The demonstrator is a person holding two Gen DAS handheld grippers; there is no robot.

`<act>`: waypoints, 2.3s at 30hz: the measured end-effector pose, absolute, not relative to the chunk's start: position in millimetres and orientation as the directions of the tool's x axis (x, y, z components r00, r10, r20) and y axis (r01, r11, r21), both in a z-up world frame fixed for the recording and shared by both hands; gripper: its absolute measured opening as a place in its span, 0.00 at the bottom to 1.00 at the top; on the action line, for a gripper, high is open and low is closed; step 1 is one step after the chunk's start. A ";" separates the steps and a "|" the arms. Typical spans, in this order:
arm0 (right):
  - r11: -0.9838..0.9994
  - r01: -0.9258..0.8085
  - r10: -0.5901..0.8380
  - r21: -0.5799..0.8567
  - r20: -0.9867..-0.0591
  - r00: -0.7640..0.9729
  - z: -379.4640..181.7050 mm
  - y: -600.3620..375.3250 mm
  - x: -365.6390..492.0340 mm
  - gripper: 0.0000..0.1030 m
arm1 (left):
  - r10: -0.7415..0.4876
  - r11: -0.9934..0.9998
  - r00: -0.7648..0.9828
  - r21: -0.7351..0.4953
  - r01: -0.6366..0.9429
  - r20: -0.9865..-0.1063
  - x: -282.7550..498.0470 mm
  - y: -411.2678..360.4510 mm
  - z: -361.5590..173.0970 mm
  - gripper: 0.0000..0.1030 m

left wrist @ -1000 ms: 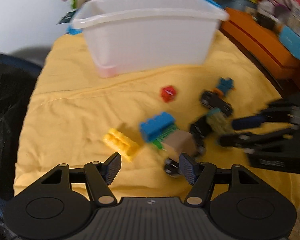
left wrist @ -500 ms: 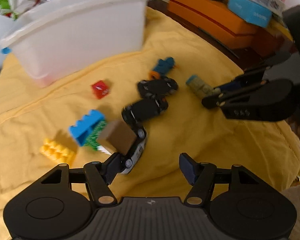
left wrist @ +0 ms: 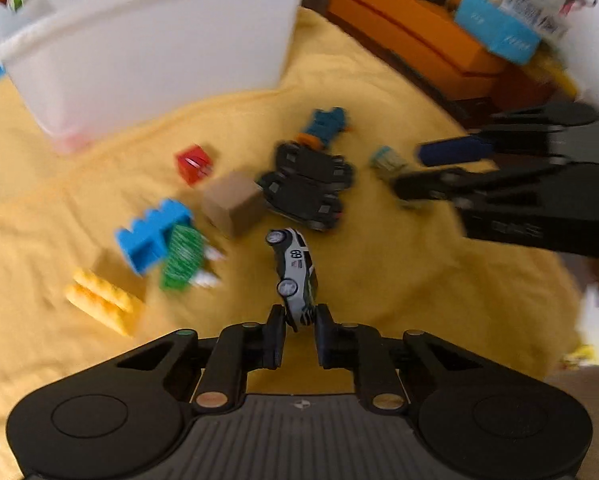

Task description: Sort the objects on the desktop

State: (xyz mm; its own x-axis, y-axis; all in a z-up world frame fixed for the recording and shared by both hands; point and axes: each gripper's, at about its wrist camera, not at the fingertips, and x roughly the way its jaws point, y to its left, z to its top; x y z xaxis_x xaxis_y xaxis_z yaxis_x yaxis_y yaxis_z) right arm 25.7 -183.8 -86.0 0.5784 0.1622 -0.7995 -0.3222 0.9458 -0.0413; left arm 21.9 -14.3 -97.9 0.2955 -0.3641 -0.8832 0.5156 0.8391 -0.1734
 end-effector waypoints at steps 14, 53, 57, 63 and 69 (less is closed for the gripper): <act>0.871 -0.492 0.305 -0.002 -0.782 0.543 -89.6 -145.3 29.3 0.40 | -0.295 0.939 0.389 -0.191 0.286 -0.873 17.2 32.5 -88.0 0.39; 0.925 -0.377 0.229 0.042 -0.854 0.467 -119.7 -159.1 3.4 0.54 | -0.269 0.855 0.409 -0.021 0.517 -0.872 32.8 -28.9 -116.4 0.41; 0.903 -0.426 0.198 -0.065 -0.815 0.544 -124.1 -148.3 -9.2 0.54 | -0.264 0.869 0.436 -0.016 0.495 -0.860 29.3 -31.0 -117.8 0.41; 0.901 -0.433 0.225 -0.027 -0.825 0.519 -118.8 -147.4 -8.0 0.32 | -0.301 0.855 0.405 -0.056 0.516 -0.863 27.7 -34.4 -107.6 0.36; 0.927 -0.374 0.209 -0.039 -0.774 0.598 -78.1 -165.7 2.0 0.32 | -0.321 0.857 0.490 -0.027 0.515 -0.810 31.7 -29.9 -54.7 0.36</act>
State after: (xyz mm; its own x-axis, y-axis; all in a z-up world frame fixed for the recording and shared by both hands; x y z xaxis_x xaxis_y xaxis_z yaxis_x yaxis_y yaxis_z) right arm 2.0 -165.7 -78.1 0.5981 0.2092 -0.7737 -0.3740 0.9266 -0.0386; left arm 31.7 -29.9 -54.7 0.4904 -0.3205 -0.8104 0.5153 0.8566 -0.0270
